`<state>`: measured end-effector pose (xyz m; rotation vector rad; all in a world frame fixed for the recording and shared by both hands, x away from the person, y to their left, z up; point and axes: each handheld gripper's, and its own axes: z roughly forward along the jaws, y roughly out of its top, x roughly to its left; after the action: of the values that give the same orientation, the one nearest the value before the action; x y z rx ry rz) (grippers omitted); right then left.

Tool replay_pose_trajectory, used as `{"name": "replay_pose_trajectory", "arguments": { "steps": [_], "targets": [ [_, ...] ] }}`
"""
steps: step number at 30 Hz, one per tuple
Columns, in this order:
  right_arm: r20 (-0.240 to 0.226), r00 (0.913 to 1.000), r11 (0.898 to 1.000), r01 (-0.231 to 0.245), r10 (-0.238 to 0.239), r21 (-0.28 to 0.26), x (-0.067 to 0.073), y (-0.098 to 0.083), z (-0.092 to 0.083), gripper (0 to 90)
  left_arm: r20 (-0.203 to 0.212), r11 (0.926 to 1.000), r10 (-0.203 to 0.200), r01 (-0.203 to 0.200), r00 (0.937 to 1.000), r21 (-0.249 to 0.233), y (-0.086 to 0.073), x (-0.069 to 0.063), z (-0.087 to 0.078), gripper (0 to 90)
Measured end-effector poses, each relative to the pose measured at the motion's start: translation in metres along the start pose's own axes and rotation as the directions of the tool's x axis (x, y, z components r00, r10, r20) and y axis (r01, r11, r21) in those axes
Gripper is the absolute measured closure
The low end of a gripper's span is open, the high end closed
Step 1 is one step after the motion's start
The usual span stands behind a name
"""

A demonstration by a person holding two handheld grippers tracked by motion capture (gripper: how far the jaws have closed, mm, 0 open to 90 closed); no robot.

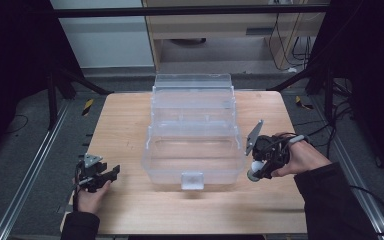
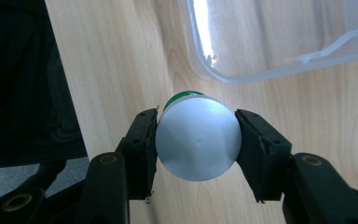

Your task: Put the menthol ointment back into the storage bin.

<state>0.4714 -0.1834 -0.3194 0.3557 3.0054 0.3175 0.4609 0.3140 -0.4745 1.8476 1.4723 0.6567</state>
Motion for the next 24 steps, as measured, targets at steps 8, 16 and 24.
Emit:
{"name": "replay_pose_trajectory", "arguments": {
  "steps": [8,16,24],
  "targets": [
    [0.006,0.9999,1.0,0.01,-0.01,0.002,-0.006,0.012,-0.009,50.6,0.002,1.0,-0.003,0.003,1.0,0.0,0.0,0.0,0.0,46.0],
    [0.014,0.9996,1.0,0.023,-0.023,-0.01,-0.015,0.029,-0.014,50.6,0.005,1.0,-0.005,0.005,1.0,-0.001,0.0,0.0,0.0,46.0],
    [0.009,0.9993,0.999,0.035,-0.035,-0.02,-0.025,0.045,-0.004,50.6,0.006,1.0,-0.005,0.005,1.0,-0.001,0.0,0.0,0.0,46.0]
  ]
}}
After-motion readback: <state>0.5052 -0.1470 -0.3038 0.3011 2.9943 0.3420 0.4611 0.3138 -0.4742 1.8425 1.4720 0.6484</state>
